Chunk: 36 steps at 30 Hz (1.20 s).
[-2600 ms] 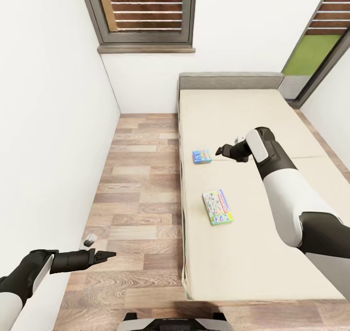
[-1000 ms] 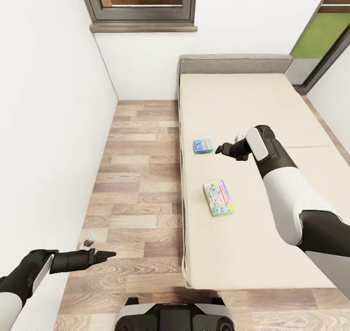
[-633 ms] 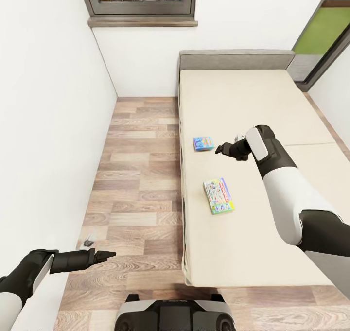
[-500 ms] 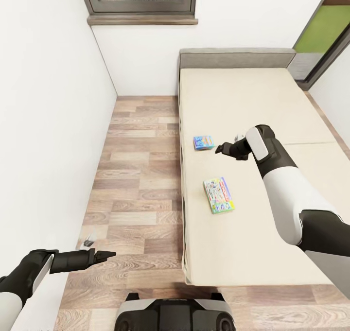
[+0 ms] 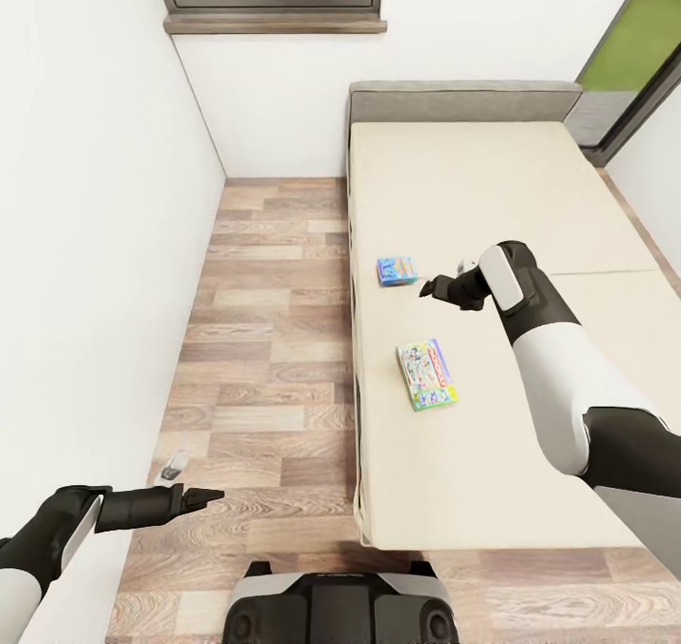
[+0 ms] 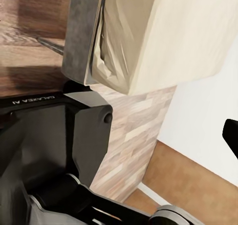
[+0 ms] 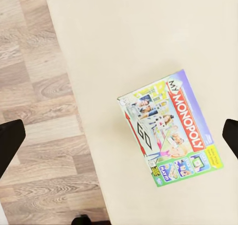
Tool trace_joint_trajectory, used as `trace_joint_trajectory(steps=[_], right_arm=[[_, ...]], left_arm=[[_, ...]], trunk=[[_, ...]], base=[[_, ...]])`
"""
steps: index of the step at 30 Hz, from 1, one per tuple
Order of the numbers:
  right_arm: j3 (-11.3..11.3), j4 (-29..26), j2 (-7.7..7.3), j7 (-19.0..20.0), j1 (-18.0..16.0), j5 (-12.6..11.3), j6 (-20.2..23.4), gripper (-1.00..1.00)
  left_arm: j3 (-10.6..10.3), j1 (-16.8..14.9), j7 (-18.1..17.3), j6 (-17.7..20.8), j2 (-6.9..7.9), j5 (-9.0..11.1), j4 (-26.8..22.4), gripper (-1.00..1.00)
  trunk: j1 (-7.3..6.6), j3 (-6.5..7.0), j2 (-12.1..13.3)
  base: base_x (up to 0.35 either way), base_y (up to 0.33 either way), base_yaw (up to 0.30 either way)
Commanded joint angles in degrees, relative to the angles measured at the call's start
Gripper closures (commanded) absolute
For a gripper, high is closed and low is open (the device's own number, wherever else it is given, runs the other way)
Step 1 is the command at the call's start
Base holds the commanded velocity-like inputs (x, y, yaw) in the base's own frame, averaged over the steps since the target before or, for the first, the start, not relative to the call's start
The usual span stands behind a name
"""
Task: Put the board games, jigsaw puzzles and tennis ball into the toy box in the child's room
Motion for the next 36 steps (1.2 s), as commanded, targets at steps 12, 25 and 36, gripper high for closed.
trace_joint_trajectory(steps=[12,25,36], right_arm=[[0.0,3.4,-0.25,-0.5,-3.2,-0.6,0.1,-1.0],[0.0,6.7,-0.46,-0.6,-5.6,-0.5,0.1,-1.0],[0.0,7.4,-0.59,-0.7,-6.0,-0.4,0.1,-1.0]], left_arm=[[0.0,0.0,-0.1,0.5,0.06,0.2,0.0,-1.0],[0.0,0.0,-0.1,0.5,0.06,0.2,0.0,-1.0],[0.1,-0.1,-0.2,0.5,0.11,0.3,0.0,-1.0]], trunk=[[0.03,-1.21,-0.1],[0.03,-2.43,-0.1],[0.03,-3.47,-0.1]], base=[[0.0,0.0,0.0],[0.0,0.0,0.0],[0.0,0.0,0.0]])
